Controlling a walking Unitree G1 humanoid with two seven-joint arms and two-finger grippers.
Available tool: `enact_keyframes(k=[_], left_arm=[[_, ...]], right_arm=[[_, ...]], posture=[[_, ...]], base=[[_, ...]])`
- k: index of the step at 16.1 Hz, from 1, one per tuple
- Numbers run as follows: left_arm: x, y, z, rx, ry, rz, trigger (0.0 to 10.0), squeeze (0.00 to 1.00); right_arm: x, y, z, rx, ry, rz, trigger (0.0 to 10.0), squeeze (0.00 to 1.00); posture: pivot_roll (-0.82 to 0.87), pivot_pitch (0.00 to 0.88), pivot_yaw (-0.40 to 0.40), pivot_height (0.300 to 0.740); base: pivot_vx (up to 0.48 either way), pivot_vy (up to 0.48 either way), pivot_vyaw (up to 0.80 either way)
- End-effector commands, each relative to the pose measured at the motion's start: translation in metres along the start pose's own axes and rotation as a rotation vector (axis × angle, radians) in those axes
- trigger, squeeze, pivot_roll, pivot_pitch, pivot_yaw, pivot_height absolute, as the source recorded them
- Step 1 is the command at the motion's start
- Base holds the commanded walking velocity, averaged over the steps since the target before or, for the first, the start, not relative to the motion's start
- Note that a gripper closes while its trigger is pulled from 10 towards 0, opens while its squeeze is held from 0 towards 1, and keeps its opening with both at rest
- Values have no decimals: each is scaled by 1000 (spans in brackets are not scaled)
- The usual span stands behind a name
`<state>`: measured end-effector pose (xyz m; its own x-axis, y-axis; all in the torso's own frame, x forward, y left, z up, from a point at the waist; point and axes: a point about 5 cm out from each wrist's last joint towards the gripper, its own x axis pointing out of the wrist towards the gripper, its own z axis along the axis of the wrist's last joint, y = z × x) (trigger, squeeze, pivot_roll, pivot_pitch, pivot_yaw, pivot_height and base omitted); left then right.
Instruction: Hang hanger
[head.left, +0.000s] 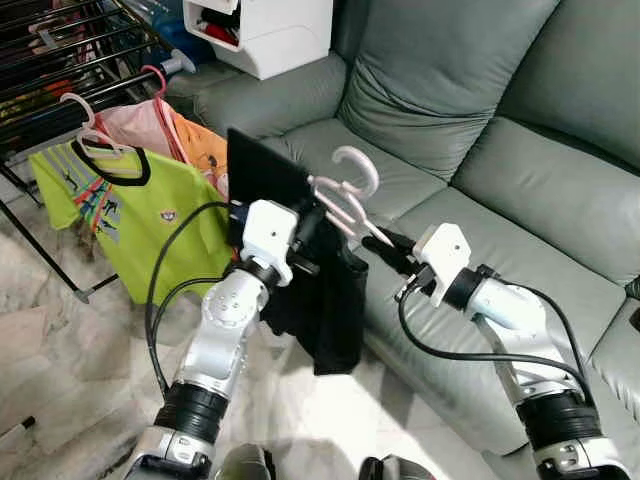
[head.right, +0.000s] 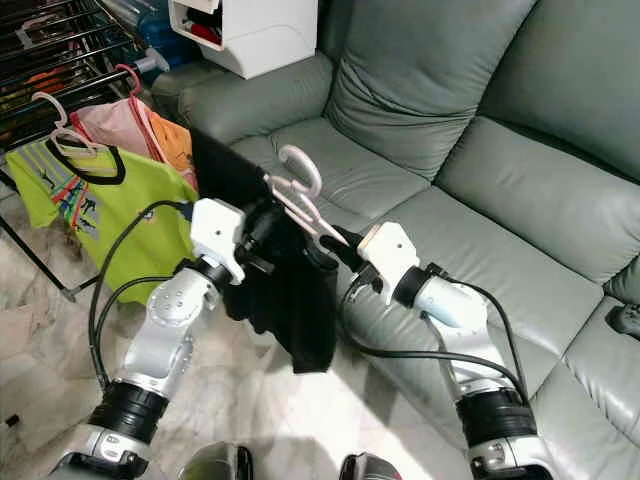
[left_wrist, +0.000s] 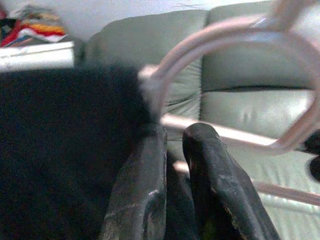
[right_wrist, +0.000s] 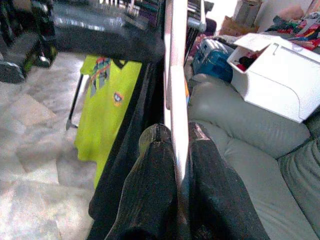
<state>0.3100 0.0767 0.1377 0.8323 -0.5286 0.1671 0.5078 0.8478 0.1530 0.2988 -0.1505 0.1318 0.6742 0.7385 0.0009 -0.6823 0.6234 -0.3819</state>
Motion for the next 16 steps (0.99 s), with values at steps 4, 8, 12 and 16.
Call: enact_keyframes(k=[4,8,12,16], left_arm=[[-11,9,7,150,-17,-101,10000,1000],[-41,19,3,359,24,-273,10000,1000],[-66,22,-8,592,50,-470,10000,1000],[-71,26,-16,773,50,-606,10000,1000]], right_arm=[[1,-8,14,-80,-71,-25,10000,0],[-16,-10,-3,-94,-4,-15,10000,0],[-25,-9,-12,-51,22,61,10000,0],[-36,-3,-16,-33,59,231,10000,0]], posture=[[-47,43,18,740],[-40,43,37,740],[-27,41,40,740],[-26,37,47,740]], base=[[0,0,0],[0,0,0],[0,0,0],[0,0,0]])
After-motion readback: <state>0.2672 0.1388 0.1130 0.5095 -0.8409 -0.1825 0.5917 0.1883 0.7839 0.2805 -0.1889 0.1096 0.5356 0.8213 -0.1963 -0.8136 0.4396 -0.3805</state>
